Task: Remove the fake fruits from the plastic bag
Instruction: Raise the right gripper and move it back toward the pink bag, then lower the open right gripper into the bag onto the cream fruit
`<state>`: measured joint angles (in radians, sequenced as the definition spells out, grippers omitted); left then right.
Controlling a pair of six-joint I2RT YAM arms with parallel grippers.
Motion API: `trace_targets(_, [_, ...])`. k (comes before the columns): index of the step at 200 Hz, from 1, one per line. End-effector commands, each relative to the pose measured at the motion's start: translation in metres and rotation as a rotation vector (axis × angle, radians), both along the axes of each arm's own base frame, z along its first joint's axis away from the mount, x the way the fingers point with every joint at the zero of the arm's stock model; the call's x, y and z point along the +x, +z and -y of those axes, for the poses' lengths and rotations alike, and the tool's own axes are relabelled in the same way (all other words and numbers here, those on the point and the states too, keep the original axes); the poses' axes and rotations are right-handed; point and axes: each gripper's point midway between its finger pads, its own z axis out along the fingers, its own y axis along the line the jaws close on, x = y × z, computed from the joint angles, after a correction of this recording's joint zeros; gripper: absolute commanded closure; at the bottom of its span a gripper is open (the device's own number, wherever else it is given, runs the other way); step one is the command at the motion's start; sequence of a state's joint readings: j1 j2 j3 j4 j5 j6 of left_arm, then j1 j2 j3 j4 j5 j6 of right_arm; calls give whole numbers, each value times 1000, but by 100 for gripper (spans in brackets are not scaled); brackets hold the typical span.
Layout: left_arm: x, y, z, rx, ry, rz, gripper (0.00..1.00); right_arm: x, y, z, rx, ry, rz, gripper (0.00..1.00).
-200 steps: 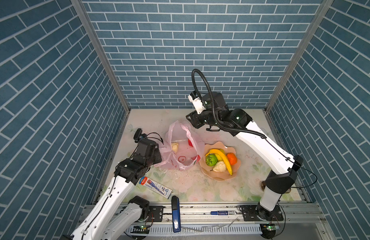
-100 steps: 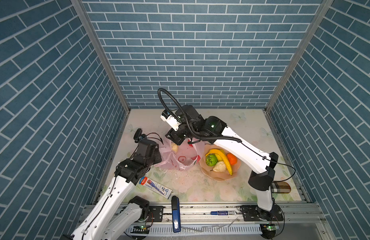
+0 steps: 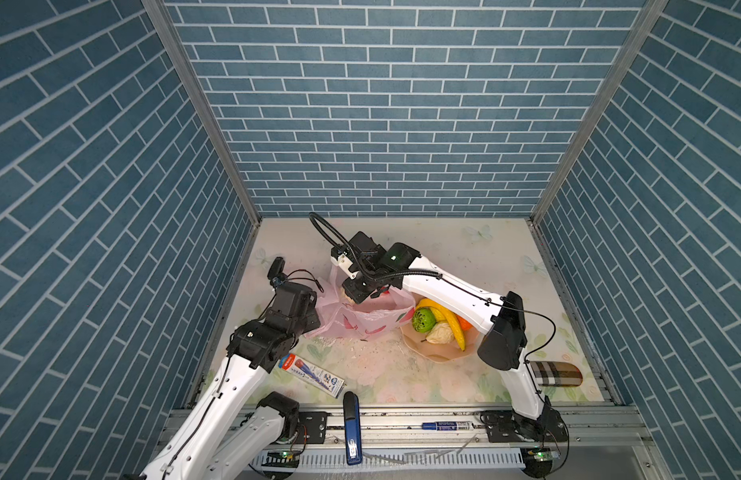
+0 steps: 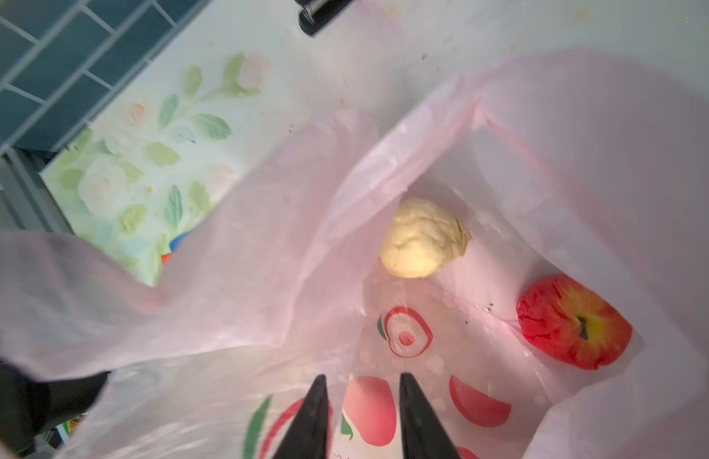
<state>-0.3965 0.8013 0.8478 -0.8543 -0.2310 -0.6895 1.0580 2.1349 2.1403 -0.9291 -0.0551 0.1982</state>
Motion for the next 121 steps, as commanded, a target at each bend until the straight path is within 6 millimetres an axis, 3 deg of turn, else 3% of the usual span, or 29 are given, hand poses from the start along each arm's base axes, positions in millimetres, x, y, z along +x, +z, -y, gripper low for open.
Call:
trace_targets(1, [-17,-19,-6,0,28,-83,100,-3,-2,23,-39,-44,-16,68])
trace_targets(49, [-39,-45,0,-50,32,-204,100,-26,-43,47,-84,-14,-85,68])
trace_targets(95, [-60,-49,-8,-30,69,-308,100,-69,-70,56,-22,130,-147,64])
trace_targets(121, [-70,-54,-11,-17,82,-363,100,-75,-89,63,-42,174,-148,63])
